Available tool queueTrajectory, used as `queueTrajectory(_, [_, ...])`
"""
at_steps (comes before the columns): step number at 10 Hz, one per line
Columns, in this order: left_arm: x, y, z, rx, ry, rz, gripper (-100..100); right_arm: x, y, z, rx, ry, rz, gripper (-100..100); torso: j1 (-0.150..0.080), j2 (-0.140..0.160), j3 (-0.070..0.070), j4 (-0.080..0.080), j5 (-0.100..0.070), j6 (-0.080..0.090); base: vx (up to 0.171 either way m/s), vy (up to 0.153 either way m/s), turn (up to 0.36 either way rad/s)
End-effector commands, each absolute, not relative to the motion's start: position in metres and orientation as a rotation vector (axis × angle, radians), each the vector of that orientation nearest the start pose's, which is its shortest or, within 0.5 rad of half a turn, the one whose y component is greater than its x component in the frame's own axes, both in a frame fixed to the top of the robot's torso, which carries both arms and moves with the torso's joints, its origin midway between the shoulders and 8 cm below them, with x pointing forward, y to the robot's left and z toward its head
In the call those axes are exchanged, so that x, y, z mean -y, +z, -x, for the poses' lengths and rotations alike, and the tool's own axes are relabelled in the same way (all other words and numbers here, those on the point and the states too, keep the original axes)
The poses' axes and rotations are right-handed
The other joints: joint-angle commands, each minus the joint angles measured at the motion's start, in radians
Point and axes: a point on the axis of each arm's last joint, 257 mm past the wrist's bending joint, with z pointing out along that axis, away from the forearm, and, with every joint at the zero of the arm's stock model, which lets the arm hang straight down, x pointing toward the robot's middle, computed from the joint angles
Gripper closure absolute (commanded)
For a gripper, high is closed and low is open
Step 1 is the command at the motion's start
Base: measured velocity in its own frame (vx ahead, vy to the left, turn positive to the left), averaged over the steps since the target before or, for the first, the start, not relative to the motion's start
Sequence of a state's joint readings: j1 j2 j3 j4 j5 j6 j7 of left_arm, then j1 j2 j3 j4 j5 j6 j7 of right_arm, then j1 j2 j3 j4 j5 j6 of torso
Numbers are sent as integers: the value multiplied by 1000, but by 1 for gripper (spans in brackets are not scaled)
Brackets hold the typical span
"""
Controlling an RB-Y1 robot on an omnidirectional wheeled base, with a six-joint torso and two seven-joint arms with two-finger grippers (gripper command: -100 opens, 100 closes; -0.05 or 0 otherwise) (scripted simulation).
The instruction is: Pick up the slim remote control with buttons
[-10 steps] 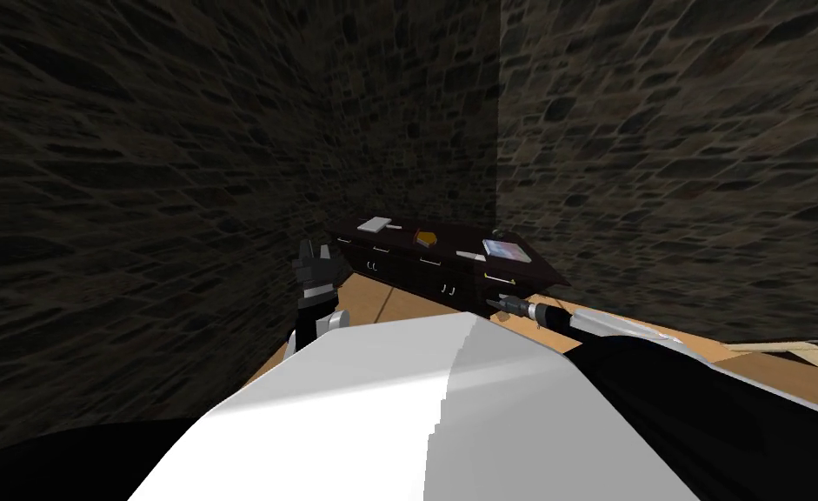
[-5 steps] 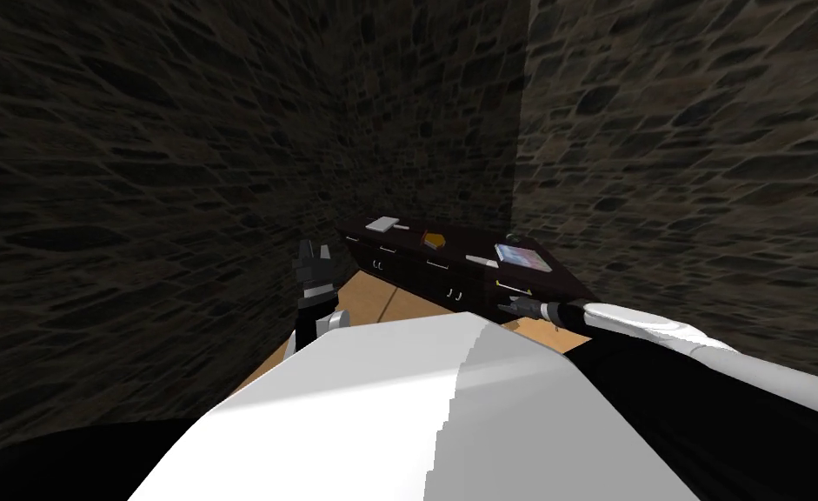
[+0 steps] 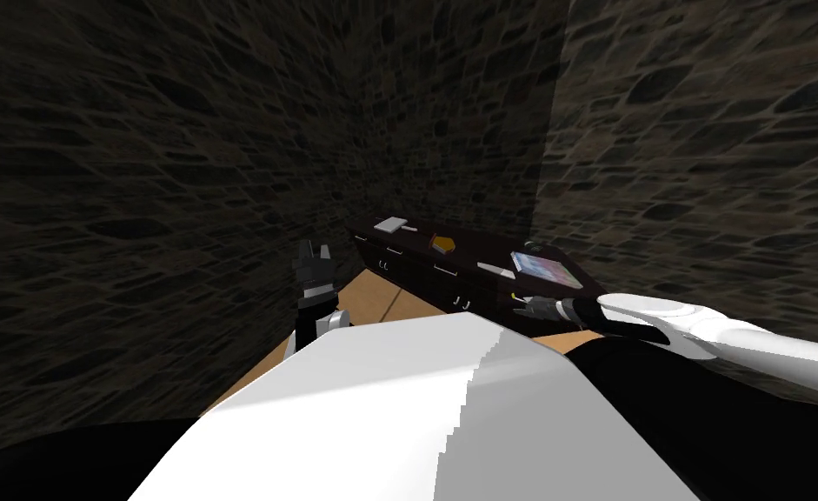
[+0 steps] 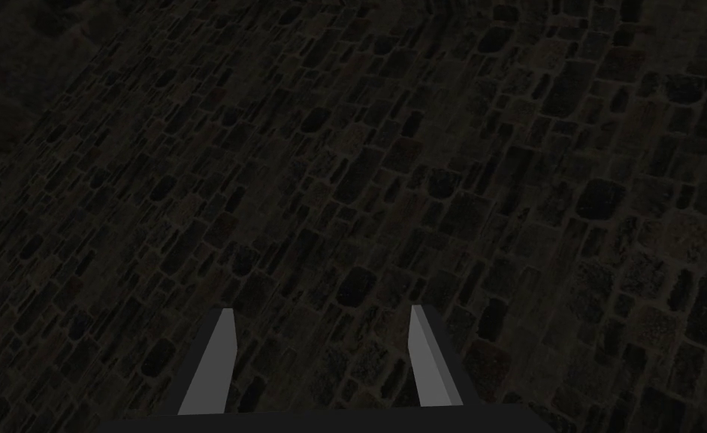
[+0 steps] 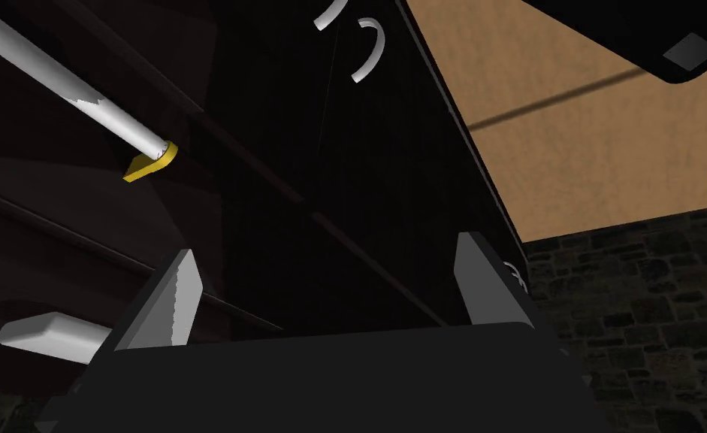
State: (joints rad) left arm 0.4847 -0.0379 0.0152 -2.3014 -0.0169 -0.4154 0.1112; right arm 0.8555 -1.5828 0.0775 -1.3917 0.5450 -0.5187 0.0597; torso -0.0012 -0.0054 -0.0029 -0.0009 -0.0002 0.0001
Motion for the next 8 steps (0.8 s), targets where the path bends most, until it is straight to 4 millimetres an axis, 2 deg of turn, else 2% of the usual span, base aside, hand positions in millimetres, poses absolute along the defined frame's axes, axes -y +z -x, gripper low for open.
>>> queueTrajectory(1, [-287, 23, -353, -587, -1372, 757, 0, 627, -314, -187, -2655, -96, 654, -100, 0, 0, 0, 0, 0, 0, 69, -14, 119])
queueTrajectory(2, [-287, 23, -353, -587, -1372, 757, 0, 639, -311, -177, -2694, -123, 702, -100, 0, 1, 0, 0, 0, 1, 89, -19, 147])
queueTrajectory(3, [-287, 23, -353, -587, -1372, 757, 0, 642, -307, -181, -2694, -134, 723, -100, -1, 0, 0, 0, 0, 0, 81, -20, 128])
queueTrajectory(4, [-287, 23, -353, -587, -1372, 757, 0, 652, -303, -172, -2729, -153, 769, -100, 0, 0, 0, 0, 0, 1, 91, -20, 219])
queueTrajectory(5, [-287, 23, -353, -587, -1372, 757, 0, 653, -299, -175, -2729, -163, 788, -100, 0, -1, -1, 0, 0, 0, 75, -27, 108])
queueTrajectory(8, [-287, 23, -353, -587, -1371, 757, 0, 671, -285, -158, -2815, -192, 946, -100, -2, -3, -2, -1, -1, 0, 115, -52, 231])
